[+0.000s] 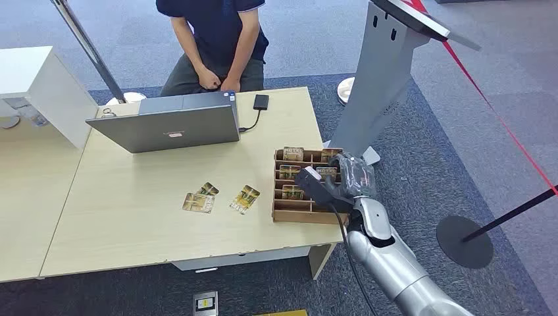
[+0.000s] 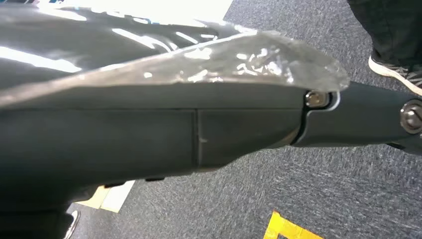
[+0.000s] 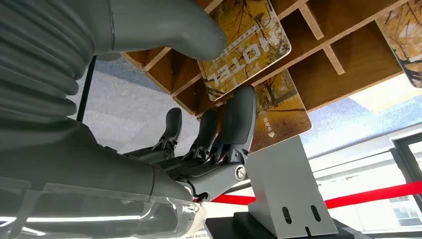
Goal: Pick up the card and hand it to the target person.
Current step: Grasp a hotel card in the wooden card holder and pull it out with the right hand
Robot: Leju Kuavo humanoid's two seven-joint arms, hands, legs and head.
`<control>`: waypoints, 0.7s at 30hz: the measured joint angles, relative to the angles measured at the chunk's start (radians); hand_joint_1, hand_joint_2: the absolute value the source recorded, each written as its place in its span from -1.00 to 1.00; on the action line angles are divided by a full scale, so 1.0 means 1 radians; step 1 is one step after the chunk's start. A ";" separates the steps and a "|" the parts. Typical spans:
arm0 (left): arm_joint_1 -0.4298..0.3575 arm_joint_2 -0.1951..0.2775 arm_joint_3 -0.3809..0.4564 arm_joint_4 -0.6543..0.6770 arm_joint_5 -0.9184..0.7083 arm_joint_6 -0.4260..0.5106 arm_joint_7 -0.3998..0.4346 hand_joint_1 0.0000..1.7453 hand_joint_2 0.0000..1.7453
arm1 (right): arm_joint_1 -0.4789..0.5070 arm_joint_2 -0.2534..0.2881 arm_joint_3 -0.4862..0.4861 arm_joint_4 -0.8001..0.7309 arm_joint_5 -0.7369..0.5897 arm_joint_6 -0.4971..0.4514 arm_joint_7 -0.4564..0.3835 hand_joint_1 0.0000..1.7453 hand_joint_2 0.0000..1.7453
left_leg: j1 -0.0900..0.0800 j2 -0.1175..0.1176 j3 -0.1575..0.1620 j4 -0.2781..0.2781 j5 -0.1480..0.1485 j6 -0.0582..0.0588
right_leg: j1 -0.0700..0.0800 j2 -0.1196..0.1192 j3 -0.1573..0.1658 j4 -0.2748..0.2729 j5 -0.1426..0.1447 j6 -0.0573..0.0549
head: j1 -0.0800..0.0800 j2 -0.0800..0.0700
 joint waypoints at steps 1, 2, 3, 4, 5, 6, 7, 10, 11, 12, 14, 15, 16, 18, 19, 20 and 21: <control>0.000 0.000 0.000 0.000 0.000 0.000 0.000 -1.00 -1.00 | 0.000 0.000 0.000 0.000 0.000 0.000 0.000 -0.01 1.00 | 0.000 0.000 0.000 0.000 0.000 0.000 | 0.000 0.000 0.000 0.000 0.000 0.000 | 0.000 0.000; 0.000 0.000 0.000 0.000 0.000 0.000 0.000 -1.00 -1.00 | 0.000 0.000 0.000 0.000 0.000 0.000 0.000 -0.03 1.00 | 0.000 0.000 0.000 0.000 0.000 0.000 | 0.000 0.000 0.000 0.000 0.000 0.000 | 0.000 0.000; 0.000 0.000 0.000 0.000 0.000 0.000 -0.001 -1.00 -1.00 | 0.000 0.000 0.000 0.000 0.000 0.001 0.000 -0.06 1.00 | 0.000 0.000 0.000 0.000 0.000 0.000 | 0.000 0.000 0.000 0.000 0.000 0.000 | 0.000 0.000; 0.000 0.000 0.000 0.000 0.000 0.000 -0.001 -1.00 -1.00 | 0.000 0.000 0.000 0.000 0.000 0.001 0.000 -0.09 1.00 | 0.000 0.000 0.000 0.000 0.000 0.000 | 0.000 0.000 0.000 0.000 0.000 0.000 | 0.000 0.000; 0.000 0.000 0.000 0.000 0.000 -0.001 -0.002 -1.00 -1.00 | 0.001 0.001 0.000 0.000 0.000 0.001 0.000 -0.11 1.00 | 0.000 0.000 0.000 0.000 0.000 0.000 | 0.000 0.000 0.000 0.000 0.000 0.000 | 0.000 0.000; 0.000 0.000 0.000 0.000 0.000 -0.001 -0.002 -1.00 -1.00 | 0.001 0.001 0.000 0.000 0.000 0.001 0.000 -0.11 1.00 | 0.000 0.000 0.000 0.000 0.000 0.000 | 0.000 0.000 0.000 0.000 0.000 0.000 | 0.000 0.000; 0.000 0.000 0.000 0.000 0.000 -0.001 -0.002 -1.00 -1.00 | 0.001 0.001 0.000 0.000 0.000 0.001 0.000 -0.11 1.00 | 0.000 0.000 0.000 0.000 0.000 0.000 | 0.000 0.000 0.000 0.000 0.000 0.000 | 0.000 0.000; 0.000 0.000 0.000 0.000 0.000 -0.001 -0.002 -1.00 -1.00 | 0.003 0.002 0.000 0.001 0.000 0.001 0.000 -0.06 1.00 | 0.000 0.000 0.000 0.000 0.000 0.000 | 0.000 0.000 0.000 0.000 0.000 0.000 | 0.000 0.000; 0.000 0.000 0.000 0.000 0.000 -0.001 -0.002 -1.00 -1.00 | 0.003 0.002 0.000 0.001 0.000 0.001 0.000 -0.03 1.00 | 0.000 0.000 0.000 0.000 0.000 0.000 | 0.000 0.000 0.000 0.000 0.000 0.000 | 0.000 0.000; 0.000 0.000 0.000 0.000 0.000 -0.001 -0.002 -1.00 -1.00 | 0.004 0.003 0.000 0.001 0.000 0.001 0.000 -0.01 1.00 | 0.000 0.000 0.000 0.000 0.000 0.000 | 0.000 0.000 0.000 0.000 0.000 0.000 | 0.000 0.000; 0.000 0.000 0.000 0.000 0.000 -0.001 -0.002 -1.00 -1.00 | 0.004 0.004 0.000 0.001 0.001 0.001 0.000 0.06 1.00 | 0.000 0.000 0.000 0.000 0.000 0.000 | 0.000 0.000 0.000 0.000 0.000 0.000 | 0.000 0.000; 0.000 0.000 0.000 0.000 0.000 -0.001 -0.003 -1.00 -1.00 | 0.004 0.004 0.000 0.001 0.003 0.001 0.000 0.08 1.00 | 0.000 0.000 0.000 0.000 0.000 0.000 | 0.000 0.000 0.000 0.000 0.000 0.000 | 0.000 0.000; 0.000 0.000 0.000 0.000 0.000 -0.001 -0.003 -1.00 -1.00 | 0.004 0.004 0.000 0.001 0.007 0.001 0.001 0.11 1.00 | 0.000 0.000 0.000 0.000 0.000 0.000 | 0.000 0.000 0.000 0.000 0.000 0.000 | 0.000 0.000; 0.000 0.000 0.000 0.000 0.000 -0.001 -0.004 -1.00 -1.00 | 0.004 0.005 0.000 0.001 0.021 0.001 0.004 0.23 1.00 | 0.000 0.000 0.000 0.000 0.000 0.000 | 0.000 0.000 0.000 0.000 0.000 0.000 | 0.000 0.000; 0.000 0.000 0.000 0.000 0.000 -0.001 -0.005 -1.00 -1.00 | 0.004 0.006 0.000 0.001 0.029 0.001 0.006 0.33 1.00 | 0.000 0.000 0.000 0.000 0.000 0.000 | 0.000 0.000 0.000 0.000 0.000 0.000 | 0.000 0.000; 0.000 0.000 0.000 0.000 0.000 -0.001 -0.006 -1.00 -1.00 | 0.004 0.007 0.000 0.001 0.036 0.001 0.007 0.42 1.00 | 0.000 0.000 0.000 0.000 0.000 0.000 | 0.000 0.000 0.000 0.000 0.000 0.000 | 0.000 0.000; 0.000 0.000 0.000 0.000 0.000 -0.001 -0.006 -1.00 -1.00 | 0.004 0.009 0.000 0.001 0.043 0.002 0.009 0.50 1.00 | 0.000 0.000 0.000 0.000 0.000 0.000 | 0.000 0.000 0.000 0.000 0.000 0.000 | 0.000 0.000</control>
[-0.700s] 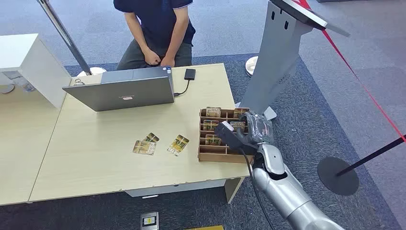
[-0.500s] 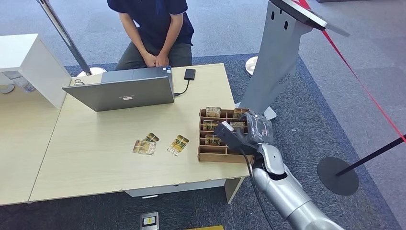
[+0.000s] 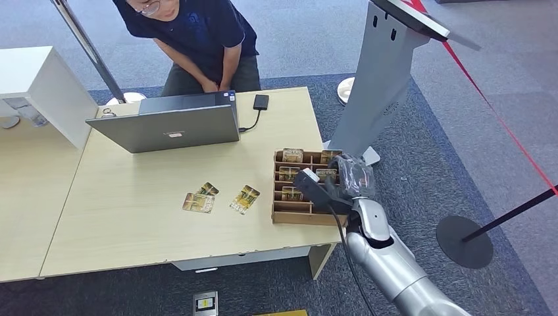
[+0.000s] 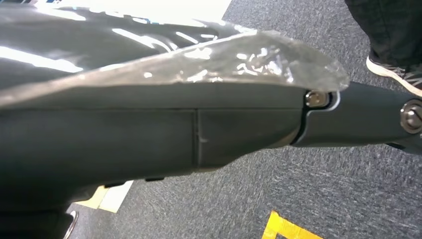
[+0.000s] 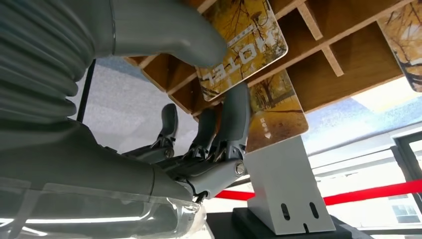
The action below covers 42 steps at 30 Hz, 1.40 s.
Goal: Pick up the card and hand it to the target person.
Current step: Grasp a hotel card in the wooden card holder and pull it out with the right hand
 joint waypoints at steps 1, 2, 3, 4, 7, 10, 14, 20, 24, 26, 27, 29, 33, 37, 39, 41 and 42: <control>0.000 0.000 0.000 0.000 0.000 0.000 0.000 -1.00 -1.00 | 0.000 0.001 0.000 0.000 0.006 0.000 0.001 0.54 1.00 | 0.000 0.000 0.000 0.000 0.000 0.000 | 0.000 0.000 0.000 0.000 0.000 0.000 | 0.000 0.000; 0.000 0.000 0.000 0.000 0.000 0.000 -0.001 -1.00 -1.00 | 0.000 0.003 0.000 0.000 0.012 0.000 0.002 0.56 1.00 | 0.000 0.000 0.000 0.000 0.000 0.000 | 0.000 0.000 0.000 0.000 0.000 0.000 | 0.000 0.000; 0.000 0.000 0.000 0.000 0.000 0.000 -0.001 -1.00 -1.00 | 0.000 0.004 0.001 0.000 0.018 0.000 0.004 0.57 1.00 | 0.000 0.000 0.001 0.000 0.000 0.000 | 0.000 0.000 0.000 0.000 0.000 0.000 | 0.000 0.000; 0.000 0.000 0.000 0.000 0.000 0.000 -0.001 -1.00 -1.00 | 0.000 0.006 0.001 0.000 0.023 0.000 0.004 0.59 1.00 | 0.000 0.000 0.001 0.000 0.000 0.000 | 0.000 0.000 0.001 0.000 0.000 0.000 | 0.000 0.000; 0.000 0.000 0.000 0.000 0.001 0.000 -0.004 -1.00 -1.00 | 0.003 0.013 0.003 0.000 0.036 0.000 0.008 0.60 1.00 | 0.000 0.000 0.001 0.000 0.000 0.000 | 0.000 0.000 0.001 0.000 0.000 0.000 | 0.000 0.000; 0.000 0.000 0.000 0.000 0.004 0.002 -0.012 -1.00 -1.00 | 0.004 0.018 0.005 0.000 0.052 0.000 0.010 0.62 1.00 | 0.000 0.000 0.002 0.000 0.000 0.000 | 0.000 0.000 0.002 0.000 0.000 0.000 | 0.000 0.000; 0.001 0.000 0.001 0.000 0.006 0.003 -0.016 -1.00 -1.00 | 0.004 0.023 0.006 0.000 0.075 0.006 0.009 0.66 1.00 | 0.000 0.000 0.002 0.000 0.000 0.000 | 0.000 0.000 0.002 0.000 0.000 0.000 | 0.000 0.000; 0.001 0.000 0.001 0.000 0.007 0.003 -0.015 -1.00 -1.00 | 0.004 0.030 0.006 0.004 0.084 0.011 0.005 0.70 1.00 | 0.000 0.000 0.002 0.000 0.000 0.000 | 0.000 0.000 0.002 0.000 0.000 0.000 | 0.000 0.000; 0.001 0.000 0.003 0.000 0.022 -0.022 -0.015 -1.00 -1.00 | 0.004 0.030 0.006 -0.003 0.085 0.021 0.003 0.68 1.00 | 0.000 0.000 0.003 0.000 0.000 0.000 | 0.000 0.000 0.002 0.000 0.000 0.000 | 0.000 0.000; 0.001 0.000 0.004 0.000 0.027 -0.025 -0.016 -1.00 -1.00 | 0.006 0.030 0.006 -0.014 0.086 0.030 0.003 0.66 1.00 | 0.000 0.000 0.003 0.000 0.000 0.000 | 0.000 0.000 0.002 0.000 0.000 0.000 | 0.000 0.000; 0.002 0.000 0.005 0.000 0.027 -0.025 -0.017 -1.00 -1.00 | 0.008 0.030 0.006 -0.020 0.086 0.035 0.003 0.65 1.00 | 0.000 0.000 0.003 0.000 0.000 0.000 | 0.000 0.000 0.002 0.000 0.000 0.000 | 0.000 0.000; 0.002 0.000 0.006 0.000 0.028 -0.024 -0.019 -1.00 -1.00 | 0.012 0.029 0.006 -0.038 0.086 0.043 0.002 0.62 1.00 | 0.000 0.000 0.003 0.000 0.000 0.000 | 0.000 0.000 0.002 0.000 0.000 0.000 | 0.000 0.000; 0.002 0.000 0.010 0.000 0.034 -0.022 -0.022 -1.00 -1.00 | 0.016 0.028 0.004 -0.090 0.089 0.059 0.001 0.59 1.00 | 0.000 0.000 0.002 0.000 0.000 0.000 | 0.000 0.000 0.002 0.000 0.000 0.000 | 0.000 0.000; 0.003 0.000 0.010 0.000 0.037 -0.019 -0.019 -1.00 -1.00 | 0.016 0.022 0.003 -0.158 0.093 0.077 -0.004 0.57 1.00 | 0.000 0.000 0.002 0.000 0.000 0.000 | 0.000 0.000 0.002 0.000 0.000 0.000 | 0.000 0.000; 0.003 0.000 0.010 0.000 0.037 -0.018 -0.017 -1.00 -1.00 | 0.016 0.018 0.003 -0.195 0.095 0.087 -0.007 0.56 1.00 | 0.000 0.000 0.003 0.000 0.000 0.000 | 0.000 0.000 0.002 0.000 0.000 0.000 | 0.000 0.000; 0.003 0.000 0.011 0.000 0.036 -0.018 -0.015 -1.00 -1.00 | 0.016 0.012 0.002 -0.231 0.096 0.097 -0.009 0.54 1.00 | 0.000 0.000 0.003 0.000 0.000 0.000 | 0.000 0.000 0.002 0.000 0.000 0.000 | 0.000 0.000; 0.004 0.000 0.011 0.000 0.036 -0.018 -0.014 -1.00 -1.00 | 0.016 0.009 0.002 -0.246 0.097 0.102 -0.010 0.54 1.00 | 0.000 0.000 0.003 0.000 0.000 0.000 | 0.000 0.000 0.002 0.000 0.000 0.000 | 0.000 0.000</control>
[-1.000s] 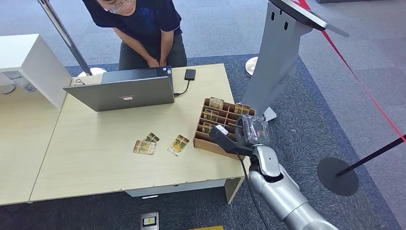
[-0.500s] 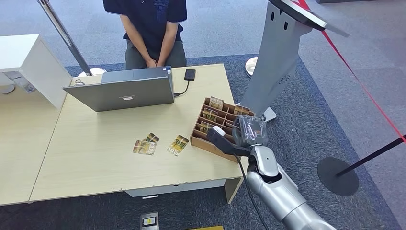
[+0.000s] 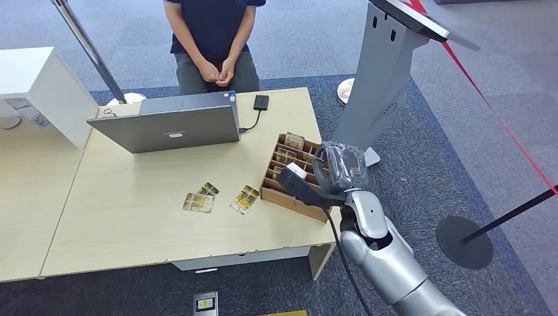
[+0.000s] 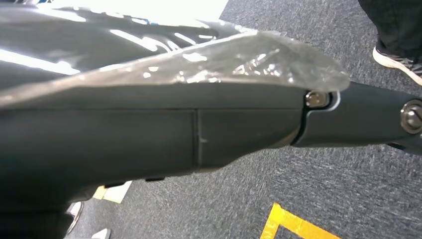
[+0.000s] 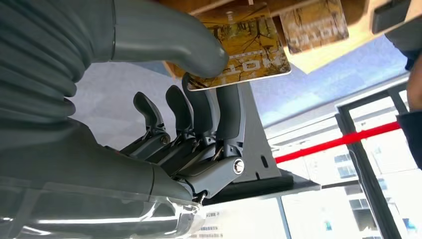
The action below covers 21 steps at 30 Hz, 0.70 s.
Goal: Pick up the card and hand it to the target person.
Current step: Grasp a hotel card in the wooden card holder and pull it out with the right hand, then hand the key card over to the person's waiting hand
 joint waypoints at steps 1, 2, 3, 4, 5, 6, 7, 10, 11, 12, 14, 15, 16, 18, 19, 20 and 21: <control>0.000 0.000 0.000 0.000 0.000 0.000 0.001 -1.00 -1.00 | 0.000 -0.003 0.000 -0.015 0.002 0.005 -0.001 0.54 1.00 | 0.000 0.000 0.000 0.000 0.000 0.000 | 0.000 0.000 0.000 0.000 0.000 0.000 | 0.000 0.000; 0.000 0.000 0.000 0.000 0.000 0.000 0.002 -1.00 -1.00 | 0.000 -0.006 -0.001 -0.032 0.004 0.011 -0.003 0.54 1.00 | 0.000 0.000 0.000 0.000 0.000 0.000 | 0.000 0.000 0.000 0.000 0.000 0.000 | 0.000 0.000; 0.000 0.000 0.000 0.000 0.000 0.000 0.004 -1.00 -1.00 | -0.001 -0.010 -0.001 -0.049 0.005 0.017 -0.005 0.54 1.00 | 0.000 0.000 0.000 0.000 0.000 0.000 | 0.000 0.000 0.000 0.000 0.000 0.000 | 0.000 0.000; 0.000 0.000 0.000 0.000 0.000 0.000 0.006 -1.00 -1.00 | -0.002 -0.014 -0.002 -0.067 0.007 0.025 -0.007 0.54 1.00 | 0.000 0.000 0.000 0.000 0.000 0.000 | 0.000 0.000 0.000 0.000 0.000 0.000 | 0.000 0.000; 0.000 0.000 0.000 0.000 0.000 0.000 0.007 -1.00 -1.00 | -0.004 -0.017 -0.002 -0.084 0.007 0.033 -0.010 0.55 1.00 | 0.000 0.000 0.000 0.000 0.000 0.000 | 0.000 0.000 0.000 0.000 0.000 0.000 | 0.000 0.000; 0.000 0.000 0.000 0.000 0.000 0.001 0.009 -1.00 -1.00 | -0.005 -0.020 -0.003 -0.098 0.005 0.041 -0.013 0.56 1.00 | 0.000 0.000 0.000 0.000 0.000 0.000 | 0.000 0.000 0.000 0.000 0.000 0.000 | 0.000 0.000; 0.000 0.000 0.000 0.000 0.000 0.001 0.010 -1.00 -1.00 | -0.006 -0.023 -0.004 -0.113 -0.001 0.049 -0.017 0.56 1.00 | 0.000 0.000 0.000 0.000 0.000 0.000 | 0.000 0.000 0.000 0.000 0.000 0.000 | 0.000 0.000; 0.000 0.000 0.000 0.000 0.001 0.003 0.015 -1.00 -1.00 | -0.011 -0.028 -0.007 -0.156 -0.080 0.065 -0.048 0.56 1.00 | 0.000 0.000 0.000 0.000 0.000 0.000 | 0.000 0.000 0.000 0.000 0.000 0.000 | 0.000 0.000; 0.000 0.000 0.000 0.000 0.001 0.003 0.016 -1.00 -1.00 | -0.013 -0.028 -0.007 -0.167 -0.127 0.068 -0.064 0.56 1.00 | 0.000 0.000 0.000 0.000 0.000 0.000 | 0.000 0.000 0.000 0.000 0.000 0.000 | 0.000 0.000; 0.000 0.000 0.000 0.000 0.001 0.003 0.017 -1.00 -1.00 | -0.015 -0.029 -0.007 -0.177 -0.188 0.073 -0.083 0.57 1.00 | 0.000 0.000 0.000 0.000 0.000 0.000 | 0.000 0.000 0.000 0.000 0.000 0.000 | 0.000 0.000; 0.000 0.000 0.000 0.000 0.000 0.002 0.017 -1.00 -1.00 | -0.022 -0.028 -0.006 -0.190 -0.312 0.082 -0.120 0.58 1.00 | 0.000 0.000 0.000 0.000 0.000 0.000 | 0.000 0.000 0.000 0.000 0.000 0.000 | 0.000 0.000; 0.000 0.000 0.000 0.000 0.000 0.002 0.017 -1.00 -1.00 | -0.026 -0.027 -0.006 -0.193 -0.373 0.085 -0.138 0.59 1.00 | 0.000 0.000 0.000 0.000 0.000 0.000 | 0.000 0.000 0.000 0.000 0.000 0.000 | 0.000 0.000; 0.000 0.000 0.000 0.000 0.000 0.001 0.017 -1.00 -1.00 | -0.031 -0.026 -0.005 -0.194 -0.423 0.087 -0.153 0.60 1.00 | 0.000 0.000 -0.001 0.000 0.000 0.000 | 0.000 0.000 0.000 0.000 0.000 0.000 | 0.000 0.000; -0.001 0.000 0.000 0.000 -0.001 0.000 0.017 -1.00 -1.00 | -0.044 -0.020 0.000 -0.188 -0.514 0.085 -0.182 0.64 1.00 | 0.000 0.000 -0.001 0.000 0.000 0.000 | 0.000 0.000 0.000 0.000 0.000 0.000 | 0.000 0.000; -0.001 0.000 0.000 0.000 -0.001 0.000 0.017 -1.00 -1.00 | -0.052 -0.015 0.005 -0.180 -0.551 0.082 -0.197 0.66 1.00 | 0.000 0.000 -0.001 0.000 0.000 0.000 | 0.000 0.000 0.000 0.000 0.000 0.000 | 0.000 0.000; -0.001 0.000 0.000 0.000 -0.001 0.000 0.017 -1.00 -1.00 | -0.060 -0.009 0.010 -0.169 -0.582 0.078 -0.210 0.68 1.00 | 0.000 0.000 -0.001 0.000 0.000 0.000 | 0.000 0.000 0.000 0.000 0.000 0.000 | 0.000 0.000; -0.002 0.000 0.000 0.000 -0.002 0.000 0.017 -1.00 -1.00 | -0.068 -0.002 0.015 -0.155 -0.610 0.073 -0.223 0.68 1.00 | 0.000 0.000 -0.001 0.000 0.000 0.000 | 0.000 0.000 0.000 0.000 0.000 0.000 | 0.000 0.000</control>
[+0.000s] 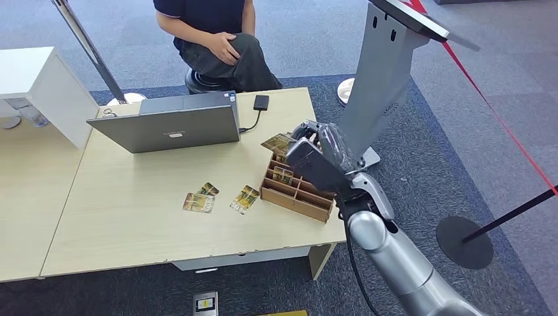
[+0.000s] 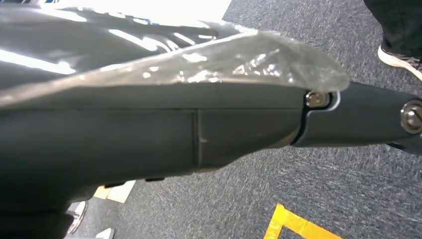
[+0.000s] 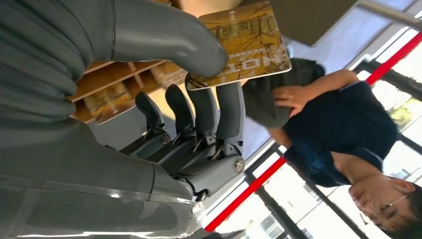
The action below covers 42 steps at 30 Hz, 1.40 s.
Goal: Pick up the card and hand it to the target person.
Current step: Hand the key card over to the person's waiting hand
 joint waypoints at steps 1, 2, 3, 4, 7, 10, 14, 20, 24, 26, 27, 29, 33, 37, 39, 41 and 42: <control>0.000 0.000 0.000 0.000 -0.001 0.000 0.000 -1.00 -1.00 | -0.008 0.008 0.006 0.017 -0.024 -0.005 -0.012 0.69 1.00 | 0.000 0.000 0.000 0.000 0.000 0.000 | 0.000 0.000 0.000 0.000 0.000 0.000 | 0.000 0.000; -0.001 0.000 0.000 0.000 -0.004 -0.001 0.000 -1.00 -1.00 | -0.015 0.017 0.014 0.037 -0.042 -0.011 -0.021 0.69 1.00 | 0.000 0.000 0.000 0.000 0.000 0.000 | 0.000 0.000 0.000 0.000 0.000 0.000 | 0.000 0.000; -0.001 0.000 0.000 0.000 -0.007 -0.002 0.000 -1.00 -1.00 | -0.024 0.027 0.022 0.061 -0.057 -0.017 -0.030 0.69 1.00 | 0.000 0.000 0.000 0.000 0.000 0.000 | 0.000 0.000 0.000 0.000 0.000 0.000 | 0.000 0.000; -0.002 0.000 0.000 0.000 -0.010 -0.003 0.000 -1.00 -1.00 | -0.033 0.037 0.031 0.088 -0.067 -0.025 -0.037 0.69 1.00 | 0.000 0.000 0.000 0.000 0.000 0.000 | 0.000 0.000 0.000 0.000 0.000 0.000 | 0.000 0.000; -0.003 0.000 0.000 -0.001 -0.016 -0.004 -0.001 -1.00 -1.00 | -0.058 0.069 0.058 0.170 -0.080 -0.050 -0.054 0.68 1.00 | 0.000 0.000 0.000 0.000 0.000 0.000 | 0.000 0.000 0.000 0.000 0.000 0.000 | 0.000 0.000; -0.004 0.000 0.000 -0.001 -0.017 -0.004 -0.001 -1.00 -1.00 | -0.073 0.100 0.080 0.243 -0.086 -0.071 -0.065 0.69 1.00 | 0.000 0.000 -0.001 0.000 0.000 0.000 | 0.000 0.000 0.000 0.000 0.000 0.000 | 0.000 0.000; -0.005 0.000 -0.001 -0.001 -0.017 -0.004 -0.001 -1.00 -1.00 | -0.103 0.141 0.115 0.347 -0.061 -0.098 -0.070 0.65 1.00 | 0.000 0.000 -0.001 0.000 0.000 0.000 | 0.000 0.000 0.000 0.000 0.000 0.000 | 0.000 0.000; -0.005 0.000 -0.001 -0.002 -0.018 -0.001 0.001 -1.00 -1.00 | -0.138 0.199 0.155 0.481 -0.009 -0.125 -0.076 0.50 1.00 | 0.000 0.000 -0.001 0.000 0.000 0.000 | 0.000 0.000 0.000 0.000 0.000 0.000 | 0.000 0.000; -0.005 0.000 -0.001 -0.002 -0.022 0.000 0.002 -1.00 -1.00 | -0.165 0.231 0.175 0.562 0.024 -0.159 -0.077 -0.24 1.00 | 0.000 0.000 -0.001 0.000 0.000 0.000 | 0.000 0.000 0.000 0.000 0.000 0.000 | 0.000 0.000; -0.005 0.000 -0.002 -0.002 -0.024 0.000 0.001 -1.00 -1.00 | -0.179 0.247 0.183 0.600 0.035 -0.176 -0.077 -0.80 1.00 | 0.000 0.000 -0.001 0.000 0.000 0.000 | 0.000 0.000 -0.001 0.000 0.000 0.000 | 0.000 0.000; -0.005 0.000 -0.002 -0.002 -0.025 0.000 0.001 -1.00 -1.00 | -0.186 0.254 0.187 0.618 0.039 -0.185 -0.078 -0.88 1.00 | 0.000 0.000 -0.001 0.000 0.000 0.000 | 0.000 0.000 -0.001 0.000 0.000 0.000 | 0.000 0.000; -0.005 0.000 -0.002 -0.002 -0.025 0.000 0.001 -1.00 -1.00 | -0.196 0.267 0.193 0.650 0.045 -0.201 -0.079 -0.99 1.00 | 0.000 0.000 -0.001 0.000 0.000 0.000 | 0.000 0.000 -0.001 0.000 0.000 0.000 | 0.000 0.000; -0.005 0.000 -0.002 -0.002 -0.025 -0.001 0.000 -1.00 -1.00 | -0.214 0.291 0.196 0.700 0.038 -0.218 -0.094 -1.00 1.00 | 0.000 0.000 -0.001 0.000 0.000 0.000 | 0.000 0.000 -0.001 0.000 0.000 0.000 | 0.000 0.000; -0.004 0.000 -0.002 -0.002 -0.011 -0.006 0.000 -1.00 -1.00 | -0.224 0.313 0.196 0.740 -0.039 -0.208 -0.127 -1.00 1.00 | 0.000 0.000 0.000 0.000 0.000 0.000 | 0.000 0.000 -0.001 0.000 0.000 0.000 | 0.000 0.000; -0.004 0.000 -0.002 -0.002 -0.007 -0.007 0.000 -1.00 -1.00 | -0.228 0.318 0.195 0.756 -0.063 -0.209 -0.133 -1.00 1.00 | 0.000 0.000 0.000 0.000 0.000 0.000 | 0.000 0.000 -0.001 0.000 0.000 0.000 | 0.000 0.000; -0.003 0.000 -0.002 -0.002 -0.008 -0.010 -0.001 -1.00 -1.00 | -0.232 0.320 0.194 0.769 -0.078 -0.213 -0.134 -1.00 1.00 | 0.000 0.000 0.000 0.000 0.000 0.000 | 0.000 0.000 -0.001 0.000 0.000 0.000 | 0.000 0.000; -0.003 0.000 -0.002 -0.002 -0.008 -0.011 -0.001 -1.00 -1.00 | -0.233 0.320 0.194 0.775 -0.085 -0.215 -0.135 -1.00 1.00 | 0.000 0.000 0.000 0.000 0.000 0.000 | 0.000 0.000 -0.001 0.000 0.000 0.000 | 0.000 0.000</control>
